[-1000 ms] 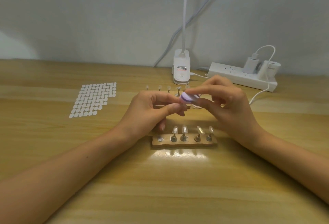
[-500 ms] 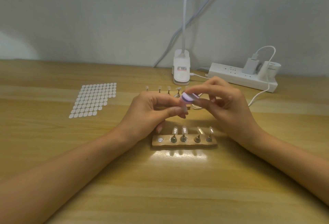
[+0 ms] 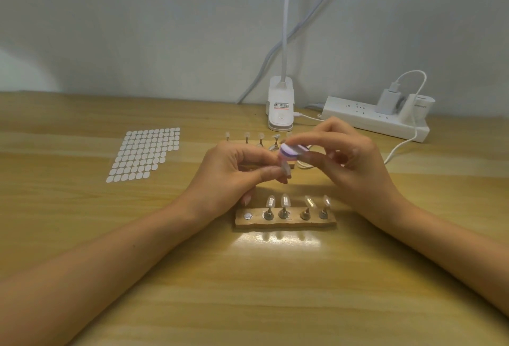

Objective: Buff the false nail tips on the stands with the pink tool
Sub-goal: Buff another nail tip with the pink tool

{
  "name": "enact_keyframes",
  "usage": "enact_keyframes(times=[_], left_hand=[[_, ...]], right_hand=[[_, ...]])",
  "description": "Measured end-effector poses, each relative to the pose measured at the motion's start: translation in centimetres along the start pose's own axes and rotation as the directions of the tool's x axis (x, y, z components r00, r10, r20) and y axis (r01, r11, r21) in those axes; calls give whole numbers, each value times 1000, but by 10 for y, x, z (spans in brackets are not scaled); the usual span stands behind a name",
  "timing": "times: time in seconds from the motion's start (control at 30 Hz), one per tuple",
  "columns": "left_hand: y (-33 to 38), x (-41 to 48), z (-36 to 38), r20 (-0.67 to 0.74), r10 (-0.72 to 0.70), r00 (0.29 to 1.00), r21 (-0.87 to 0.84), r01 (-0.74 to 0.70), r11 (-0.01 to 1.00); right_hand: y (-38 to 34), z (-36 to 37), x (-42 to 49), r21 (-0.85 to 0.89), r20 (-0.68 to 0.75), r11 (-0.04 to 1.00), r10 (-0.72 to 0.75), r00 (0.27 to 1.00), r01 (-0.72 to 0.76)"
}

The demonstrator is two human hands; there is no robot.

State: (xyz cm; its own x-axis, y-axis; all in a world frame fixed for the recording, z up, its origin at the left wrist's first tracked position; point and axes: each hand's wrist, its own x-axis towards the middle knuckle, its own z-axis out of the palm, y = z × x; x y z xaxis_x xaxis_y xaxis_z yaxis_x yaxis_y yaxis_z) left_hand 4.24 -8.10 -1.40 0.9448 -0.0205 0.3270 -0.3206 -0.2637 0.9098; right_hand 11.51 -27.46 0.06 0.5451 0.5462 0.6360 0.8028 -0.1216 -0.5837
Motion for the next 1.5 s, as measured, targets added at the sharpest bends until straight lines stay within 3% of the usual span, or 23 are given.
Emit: enact_keyframes(times=[0.1, 0.23, 0.33, 0.47, 0.6, 0.73, 0.83, 0.97, 1.1, 1.2, 1.37, 1.5], left_hand=[[2, 0, 2, -4, -5, 1000, 18, 6, 1000], [2, 0, 0, -21, -17, 1000, 9, 17, 1000], [3, -1, 1, -27, -12, 1000, 30, 12, 999], [4, -1, 1, -33, -18, 999, 18, 18, 1000], [5, -1, 2, -41, -24, 999, 56, 26, 998], [6, -1, 2, -56, -24, 998, 16, 25, 1000], [6, -1, 3, -58, -13, 998, 29, 15, 999], [6, -1, 2, -45, -4, 999, 12, 5, 1000], [8, -2, 3, -17, 20, 1000, 39, -20, 999], [9, -3, 2, -32, -2, 999, 25, 2, 1000], [8, -2, 1, -38, -12, 999, 38, 13, 999], [6, -3, 1, -15, 16, 1000, 68, -15, 998]], right_hand=[[-3, 4, -2, -56, 52, 992, -113, 992, 116], [-1, 0, 0, -28, -2, 999, -32, 999, 32], [-5, 6, -3, -66, 76, 986, -147, 986, 152], [0, -2, 2, -36, 6, 999, -32, 999, 32], [-4, 3, -1, -110, 79, 979, -161, 984, 169], [0, -2, 1, -61, 1, 998, -35, 999, 35], [-2, 3, -1, -65, 60, 990, -120, 991, 124], [3, -2, 3, -27, -6, 999, 20, 1000, -20], [3, -4, 0, -26, -20, 1000, -2, 1000, 2], [5, -6, 0, -19, -62, 997, 72, 995, -74], [1, 0, -3, -56, 22, 996, -73, 997, 74], [3, -3, -2, -137, 3, 983, -125, 992, 124]])
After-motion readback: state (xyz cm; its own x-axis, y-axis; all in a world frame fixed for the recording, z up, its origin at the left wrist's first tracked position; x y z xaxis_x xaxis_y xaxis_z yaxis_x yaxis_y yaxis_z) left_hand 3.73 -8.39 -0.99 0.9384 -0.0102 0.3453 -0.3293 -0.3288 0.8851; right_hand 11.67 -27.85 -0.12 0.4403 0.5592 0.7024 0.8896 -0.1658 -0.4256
